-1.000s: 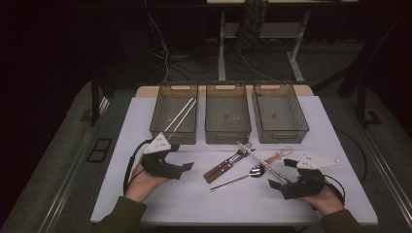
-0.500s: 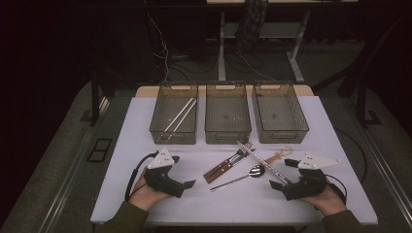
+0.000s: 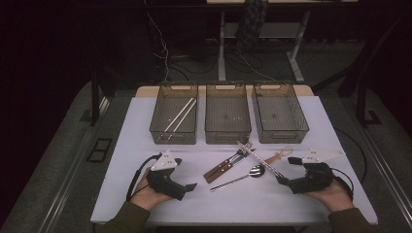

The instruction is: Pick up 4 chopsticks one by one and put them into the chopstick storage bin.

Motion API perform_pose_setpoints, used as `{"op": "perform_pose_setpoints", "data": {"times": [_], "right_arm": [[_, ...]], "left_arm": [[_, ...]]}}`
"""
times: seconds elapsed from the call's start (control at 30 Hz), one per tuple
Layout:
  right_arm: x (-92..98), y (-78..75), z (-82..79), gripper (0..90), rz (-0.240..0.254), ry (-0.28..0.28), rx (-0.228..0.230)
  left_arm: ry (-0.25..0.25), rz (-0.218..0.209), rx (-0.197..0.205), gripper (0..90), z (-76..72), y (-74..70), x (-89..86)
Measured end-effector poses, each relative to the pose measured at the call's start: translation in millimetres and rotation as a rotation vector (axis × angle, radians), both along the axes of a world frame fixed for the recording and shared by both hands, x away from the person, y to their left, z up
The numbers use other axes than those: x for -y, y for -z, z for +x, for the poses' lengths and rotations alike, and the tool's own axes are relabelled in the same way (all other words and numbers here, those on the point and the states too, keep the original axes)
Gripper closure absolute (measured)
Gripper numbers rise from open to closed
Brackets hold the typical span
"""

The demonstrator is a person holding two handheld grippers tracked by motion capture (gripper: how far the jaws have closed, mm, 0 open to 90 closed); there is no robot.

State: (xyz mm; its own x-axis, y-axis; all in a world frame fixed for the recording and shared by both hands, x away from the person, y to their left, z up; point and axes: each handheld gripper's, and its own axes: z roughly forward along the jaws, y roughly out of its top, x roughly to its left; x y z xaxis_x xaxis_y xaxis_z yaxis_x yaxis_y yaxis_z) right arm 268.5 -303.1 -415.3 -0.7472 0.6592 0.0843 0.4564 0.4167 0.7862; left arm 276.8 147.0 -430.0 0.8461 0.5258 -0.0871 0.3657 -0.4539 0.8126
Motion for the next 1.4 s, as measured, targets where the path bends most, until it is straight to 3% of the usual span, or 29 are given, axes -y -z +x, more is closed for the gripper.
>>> {"op": "perform_pose_setpoints", "data": {"times": [0.4, 0.87, 1.1, 1.4], "right_arm": [[15.5, 6.2, 33.2, 36.8, -0.011, 0.02, -0.09], [9.7, 9.7, 24.8, 69.0, -0.05, 0.0, -0.14], [1.3, 12.3, 23.6, 75.0, -0.08, -0.032, -0.136], [-1.7, 13.7, 22.9, 76.2, -0.102, -0.04, -0.135]], "left_arm": [[0.01, -0.01, 0.002, 0.0, 0.0, 0.9, 0.2], [0.01, -0.01, 0.01, 0.1, 0.0, 0.9, 0.0], [0.011, -0.011, 0.009, 0.2, -0.1, 1.0, 0.1], [0.014, -0.003, 0.009, 0.4, -0.1, 1.2, 0.7]]}}
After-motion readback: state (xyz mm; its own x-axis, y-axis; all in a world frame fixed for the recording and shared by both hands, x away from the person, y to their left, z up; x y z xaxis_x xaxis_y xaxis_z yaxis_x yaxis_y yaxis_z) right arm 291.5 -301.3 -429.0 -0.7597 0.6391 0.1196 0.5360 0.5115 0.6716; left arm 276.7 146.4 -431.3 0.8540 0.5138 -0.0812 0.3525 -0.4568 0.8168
